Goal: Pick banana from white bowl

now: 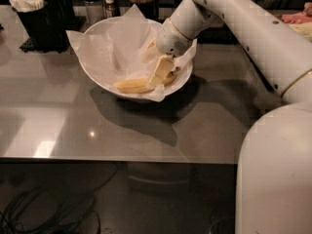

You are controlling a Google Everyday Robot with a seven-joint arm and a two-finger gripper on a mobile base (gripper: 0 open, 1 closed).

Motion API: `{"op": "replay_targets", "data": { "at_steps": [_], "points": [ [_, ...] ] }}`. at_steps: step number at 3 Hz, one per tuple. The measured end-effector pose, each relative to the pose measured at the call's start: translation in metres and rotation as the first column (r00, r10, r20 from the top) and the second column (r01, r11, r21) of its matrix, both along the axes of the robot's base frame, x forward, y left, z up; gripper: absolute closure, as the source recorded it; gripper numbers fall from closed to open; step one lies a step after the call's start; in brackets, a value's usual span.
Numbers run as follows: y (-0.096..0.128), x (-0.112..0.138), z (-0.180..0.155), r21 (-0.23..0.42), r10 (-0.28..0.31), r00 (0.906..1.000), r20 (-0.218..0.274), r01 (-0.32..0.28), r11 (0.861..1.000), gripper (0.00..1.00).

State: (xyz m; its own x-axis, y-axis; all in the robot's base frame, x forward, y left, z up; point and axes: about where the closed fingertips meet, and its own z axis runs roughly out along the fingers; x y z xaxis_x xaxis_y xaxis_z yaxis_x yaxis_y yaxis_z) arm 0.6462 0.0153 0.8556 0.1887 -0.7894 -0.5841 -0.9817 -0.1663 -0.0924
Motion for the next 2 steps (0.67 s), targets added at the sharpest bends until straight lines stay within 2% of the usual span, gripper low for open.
{"op": "replay_targets", "data": {
  "at_steps": [1, 2],
  "points": [
    [0.008, -0.001, -0.012, -0.002, 0.018, 0.9998, -0.003, -0.018, 1.000, 0.33],
    [0.008, -0.010, -0.028, 0.000, 0.023, 0.9990, -0.037, -0.024, 1.000, 0.33]
  ]
}}
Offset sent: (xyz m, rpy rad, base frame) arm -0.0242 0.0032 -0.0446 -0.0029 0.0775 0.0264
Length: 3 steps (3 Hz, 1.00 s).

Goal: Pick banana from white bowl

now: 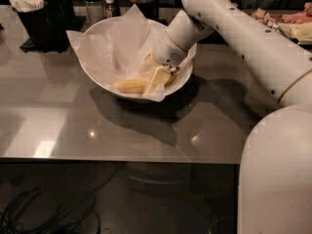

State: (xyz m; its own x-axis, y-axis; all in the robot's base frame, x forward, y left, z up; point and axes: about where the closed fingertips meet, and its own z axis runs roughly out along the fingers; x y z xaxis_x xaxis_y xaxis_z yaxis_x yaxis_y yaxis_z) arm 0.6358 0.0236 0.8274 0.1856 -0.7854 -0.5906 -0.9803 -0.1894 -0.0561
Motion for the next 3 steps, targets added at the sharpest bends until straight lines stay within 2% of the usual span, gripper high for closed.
{"op": "replay_targets", "data": {
  "at_steps": [1, 2, 3],
  "points": [
    [-0.005, -0.011, -0.007, 0.005, -0.011, 0.9998, -0.016, 0.011, 1.000, 0.52],
    [-0.006, -0.013, -0.005, 0.007, -0.015, 0.9998, -0.014, 0.015, 1.000, 0.75],
    [-0.014, -0.019, 0.005, 0.017, -0.032, 0.9994, 0.013, 0.032, 0.999, 0.97]
  ]
}}
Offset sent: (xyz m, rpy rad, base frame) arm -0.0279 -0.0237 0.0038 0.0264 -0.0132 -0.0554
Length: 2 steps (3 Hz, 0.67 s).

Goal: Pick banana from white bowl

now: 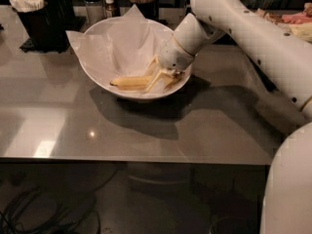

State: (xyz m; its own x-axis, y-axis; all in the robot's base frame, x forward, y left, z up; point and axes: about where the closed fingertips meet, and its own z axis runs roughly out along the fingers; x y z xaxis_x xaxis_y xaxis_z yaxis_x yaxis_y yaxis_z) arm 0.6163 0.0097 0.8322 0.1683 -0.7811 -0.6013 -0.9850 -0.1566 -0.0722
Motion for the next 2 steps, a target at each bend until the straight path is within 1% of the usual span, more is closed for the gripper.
{"op": "replay_targets", "data": {
  "at_steps": [1, 2],
  "points": [
    [-0.008, -0.005, 0.015, 0.005, -0.016, 0.9994, 0.030, 0.016, 1.000, 1.00],
    [-0.012, -0.011, 0.042, 0.021, -0.022, 0.9966, 0.080, 0.020, 1.000, 1.00]
  ]
}}
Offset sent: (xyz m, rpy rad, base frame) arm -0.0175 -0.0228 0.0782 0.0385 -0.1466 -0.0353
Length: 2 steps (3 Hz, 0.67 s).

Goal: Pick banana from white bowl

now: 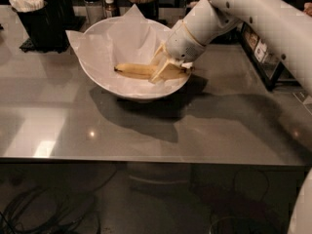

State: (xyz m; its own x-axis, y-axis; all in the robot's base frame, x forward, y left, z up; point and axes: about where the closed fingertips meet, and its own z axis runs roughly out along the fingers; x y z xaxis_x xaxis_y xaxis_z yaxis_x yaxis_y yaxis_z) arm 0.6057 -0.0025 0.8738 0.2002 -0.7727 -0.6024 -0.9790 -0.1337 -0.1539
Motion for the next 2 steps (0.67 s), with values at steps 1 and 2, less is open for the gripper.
{"op": "replay_targets", "data": {
  "at_steps": [1, 2],
  "points": [
    [-0.007, -0.014, 0.034, 0.030, 0.007, 0.9992, 0.040, -0.008, 1.000, 1.00],
    [-0.026, -0.044, 0.064, 0.044, 0.020, 0.9993, 0.032, -0.022, 0.999, 1.00]
  ]
}}
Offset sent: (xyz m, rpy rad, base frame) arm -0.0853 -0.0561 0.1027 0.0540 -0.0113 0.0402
